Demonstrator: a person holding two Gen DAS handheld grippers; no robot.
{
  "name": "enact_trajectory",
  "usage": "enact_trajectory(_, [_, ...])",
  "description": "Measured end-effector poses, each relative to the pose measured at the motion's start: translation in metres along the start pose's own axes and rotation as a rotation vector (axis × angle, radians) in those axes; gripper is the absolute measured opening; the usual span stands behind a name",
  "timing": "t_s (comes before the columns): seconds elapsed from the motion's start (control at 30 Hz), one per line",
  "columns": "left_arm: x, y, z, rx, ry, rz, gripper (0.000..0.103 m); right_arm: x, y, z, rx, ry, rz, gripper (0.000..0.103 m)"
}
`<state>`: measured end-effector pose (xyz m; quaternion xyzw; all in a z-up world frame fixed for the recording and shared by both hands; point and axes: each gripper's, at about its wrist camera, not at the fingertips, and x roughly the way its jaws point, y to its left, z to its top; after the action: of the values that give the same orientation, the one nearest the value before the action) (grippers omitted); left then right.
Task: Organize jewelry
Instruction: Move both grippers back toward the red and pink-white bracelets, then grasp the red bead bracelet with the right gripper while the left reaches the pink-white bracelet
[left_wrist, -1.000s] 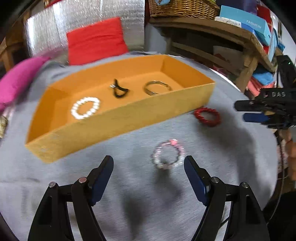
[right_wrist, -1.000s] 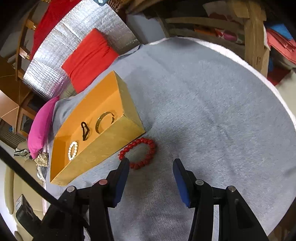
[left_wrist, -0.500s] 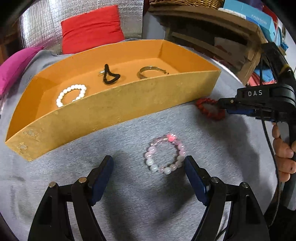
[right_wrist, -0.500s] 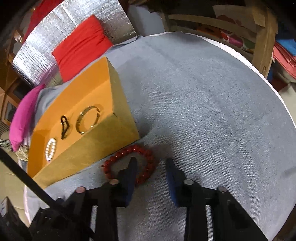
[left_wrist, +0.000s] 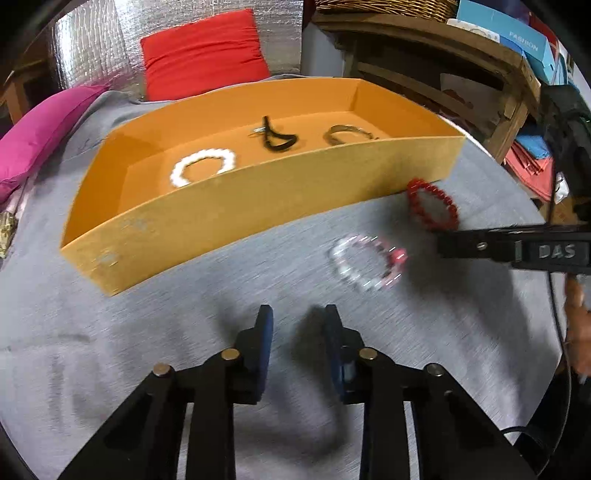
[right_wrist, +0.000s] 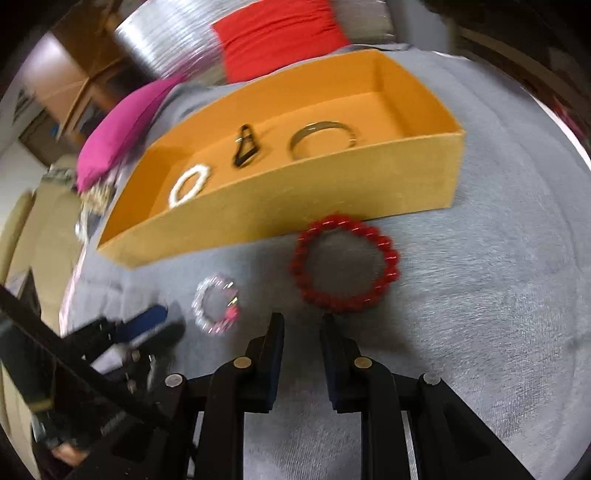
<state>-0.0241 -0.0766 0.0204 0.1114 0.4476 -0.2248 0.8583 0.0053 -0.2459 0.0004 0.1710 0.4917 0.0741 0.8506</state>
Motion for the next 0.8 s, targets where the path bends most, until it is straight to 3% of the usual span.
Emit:
enact_trajectory(0.17, [-0.011, 0.018, -0.002, -0.043, -0.029, -0.025, 0.029, -0.02, -0.015, 0.007, 0.069, -0.063, -0.049, 0.022])
enact_trajectory(0.23, [-0.013, 0.019, 0.001, -0.055, -0.044, -0.052, 0.036, -0.025, -0.026, 0.013, 0.111, -0.092, -0.062, 0.022])
enact_trajectory(0.3, [-0.015, 0.017, 0.004, -0.065, -0.065, -0.069, 0.055, -0.029, -0.037, 0.018, 0.163, -0.114, -0.084, 0.027])
enact_trajectory(0.57, [0.001, -0.01, 0.023, -0.057, -0.057, -0.088, 0.058, -0.019, -0.051, 0.03, 0.266, -0.112, -0.135, 0.03])
enact_trajectory(0.77, [0.018, -0.017, 0.027, -0.082, -0.024, -0.075, 0.061, -0.007, -0.053, 0.026, 0.242, -0.099, -0.166, 0.03])
enact_trajectory(0.8, [0.018, -0.015, 0.027, -0.086, -0.025, -0.075, 0.057, -0.007, -0.051, 0.026, 0.222, -0.104, -0.172, 0.029])
